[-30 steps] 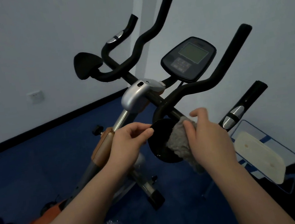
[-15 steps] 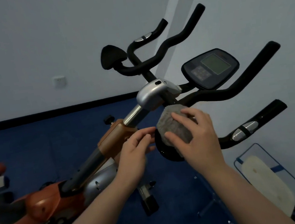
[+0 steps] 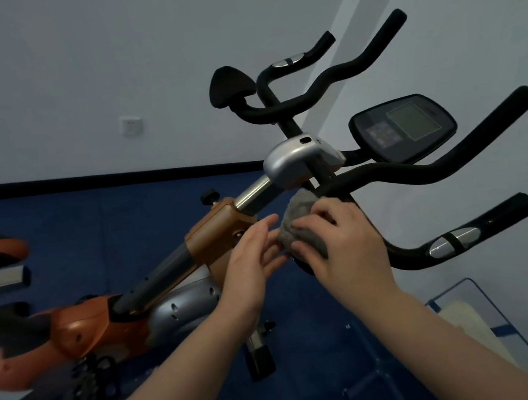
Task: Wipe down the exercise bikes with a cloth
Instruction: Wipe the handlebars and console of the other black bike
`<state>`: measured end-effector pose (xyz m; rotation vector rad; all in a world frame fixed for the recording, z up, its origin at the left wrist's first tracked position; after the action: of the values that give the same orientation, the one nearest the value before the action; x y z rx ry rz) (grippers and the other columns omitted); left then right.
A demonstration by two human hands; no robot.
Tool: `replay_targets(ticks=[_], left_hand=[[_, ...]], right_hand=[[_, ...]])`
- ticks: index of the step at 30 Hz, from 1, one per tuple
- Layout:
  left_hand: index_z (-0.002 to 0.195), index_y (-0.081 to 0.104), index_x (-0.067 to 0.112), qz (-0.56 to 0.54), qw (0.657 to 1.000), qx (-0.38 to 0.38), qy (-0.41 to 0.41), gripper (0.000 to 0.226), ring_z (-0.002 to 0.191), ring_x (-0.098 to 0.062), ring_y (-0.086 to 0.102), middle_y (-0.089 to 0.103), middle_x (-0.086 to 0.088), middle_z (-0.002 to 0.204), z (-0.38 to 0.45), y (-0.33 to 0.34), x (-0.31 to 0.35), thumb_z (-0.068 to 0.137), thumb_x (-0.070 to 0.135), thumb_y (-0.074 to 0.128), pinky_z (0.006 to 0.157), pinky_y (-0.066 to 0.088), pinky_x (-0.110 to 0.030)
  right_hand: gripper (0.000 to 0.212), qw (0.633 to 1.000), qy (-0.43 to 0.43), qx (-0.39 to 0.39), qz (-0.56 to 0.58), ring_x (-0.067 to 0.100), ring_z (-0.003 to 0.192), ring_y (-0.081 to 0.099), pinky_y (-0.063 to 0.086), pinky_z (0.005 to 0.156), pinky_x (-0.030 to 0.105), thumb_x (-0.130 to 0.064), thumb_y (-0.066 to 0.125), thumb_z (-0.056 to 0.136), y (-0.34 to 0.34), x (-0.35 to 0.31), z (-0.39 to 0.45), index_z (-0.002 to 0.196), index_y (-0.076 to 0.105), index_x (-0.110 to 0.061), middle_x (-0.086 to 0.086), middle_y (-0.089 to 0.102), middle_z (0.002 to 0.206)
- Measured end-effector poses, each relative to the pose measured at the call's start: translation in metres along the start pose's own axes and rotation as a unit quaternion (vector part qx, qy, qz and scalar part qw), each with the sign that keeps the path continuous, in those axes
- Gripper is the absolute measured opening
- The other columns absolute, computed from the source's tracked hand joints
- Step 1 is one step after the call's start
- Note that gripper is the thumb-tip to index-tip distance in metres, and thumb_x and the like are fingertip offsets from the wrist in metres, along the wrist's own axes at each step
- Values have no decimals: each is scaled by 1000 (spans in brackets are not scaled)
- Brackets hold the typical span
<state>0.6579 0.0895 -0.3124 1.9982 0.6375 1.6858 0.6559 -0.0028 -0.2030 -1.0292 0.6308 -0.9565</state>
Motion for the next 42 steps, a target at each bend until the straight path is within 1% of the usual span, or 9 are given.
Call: replay_targets(ticks=[7, 14, 20, 24, 29, 34, 37, 39, 42], left_hand=[[123, 59, 15, 13, 1000, -2, 3, 38, 110, -19, 65, 69, -7, 116, -2, 1, 1, 103, 29, 30, 94, 52, -35], [121, 60, 11, 64, 998, -24, 12, 40, 110, -24, 62, 64, -13, 121, -2, 7, 8, 102, 30, 30, 91, 53, -36], [121, 61, 13, 92, 995, -40, 16, 40, 113, -21, 61, 63, -8, 122, 4, 11, 14, 101, 30, 31, 95, 52, -33], [123, 58, 13, 123, 989, -72, 33, 37, 116, -18, 60, 63, -6, 123, 8, 18, 19, 102, 25, 31, 95, 52, -32], [118, 61, 17, 149, 983, -100, 35, 35, 112, -18, 62, 67, -4, 118, 19, 27, 26, 103, 27, 32, 90, 53, -33], [118, 62, 26, 191, 968, -152, 51, 34, 112, -7, 61, 68, 8, 116, 24, 42, 34, 99, 36, 36, 94, 48, -30], [120, 61, 26, 227, 956, -173, 72, 34, 114, -5, 59, 67, 10, 116, 26, 49, 38, 97, 37, 39, 96, 47, -28], [123, 60, 25, 261, 942, -184, 99, 36, 115, -2, 58, 66, 10, 117, 26, 52, 43, 96, 37, 39, 94, 47, -18], [124, 60, 24, 320, 915, -213, 121, 39, 117, 0, 54, 62, 10, 121, 27, 62, 46, 97, 38, 36, 94, 41, -11]], right_hand=[[17, 996, -44, -72, -19, 15, 88, 51, 48, 62, 26, -31, 72, 77, 12, -9, 5, 91, 69, -22, -5, 57, 98], [21, 989, -74, -127, -19, 13, 83, 48, 44, 56, 25, -40, 59, 70, 21, -10, 5, 80, 66, -23, -9, 54, 90], [21, 992, -95, -85, -9, 14, 71, 46, 40, 54, 25, -36, 59, 64, 14, -9, -1, 74, 60, -18, -5, 57, 79], [18, 991, -101, -70, 56, 16, 73, 47, 44, 58, 32, -27, 64, 63, 7, -2, -6, 72, 59, -13, -1, 58, 82], [14, 982, -119, -89, 120, 19, 78, 45, 41, 67, 30, -21, 63, 69, -3, 10, -10, 71, 60, -8, 3, 57, 86], [13, 987, -35, -40, 149, 18, 83, 44, 41, 74, 33, -22, 55, 74, -11, 37, -13, 72, 58, -10, -3, 52, 91], [11, 984, 34, -11, 173, 15, 88, 42, 38, 78, 23, -24, 54, 75, -11, 50, -18, 73, 57, -13, -8, 45, 93], [12, 981, 71, 7, 178, 13, 89, 41, 34, 80, 15, -25, 53, 76, -8, 55, -20, 75, 57, -14, -8, 43, 93], [12, 953, 211, 74, 204, 12, 91, 45, 36, 78, 14, -25, 50, 81, -9, 80, -31, 79, 56, -15, -8, 41, 93]])
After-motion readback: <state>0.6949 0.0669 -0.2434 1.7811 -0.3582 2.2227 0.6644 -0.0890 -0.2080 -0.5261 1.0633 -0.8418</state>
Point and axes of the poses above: each hand's wrist, its own z-axis towards the middle knuckle, its own y-axis out of the palm, x = y × z, the point moved 9 cm from there along z, towards the middle knuckle
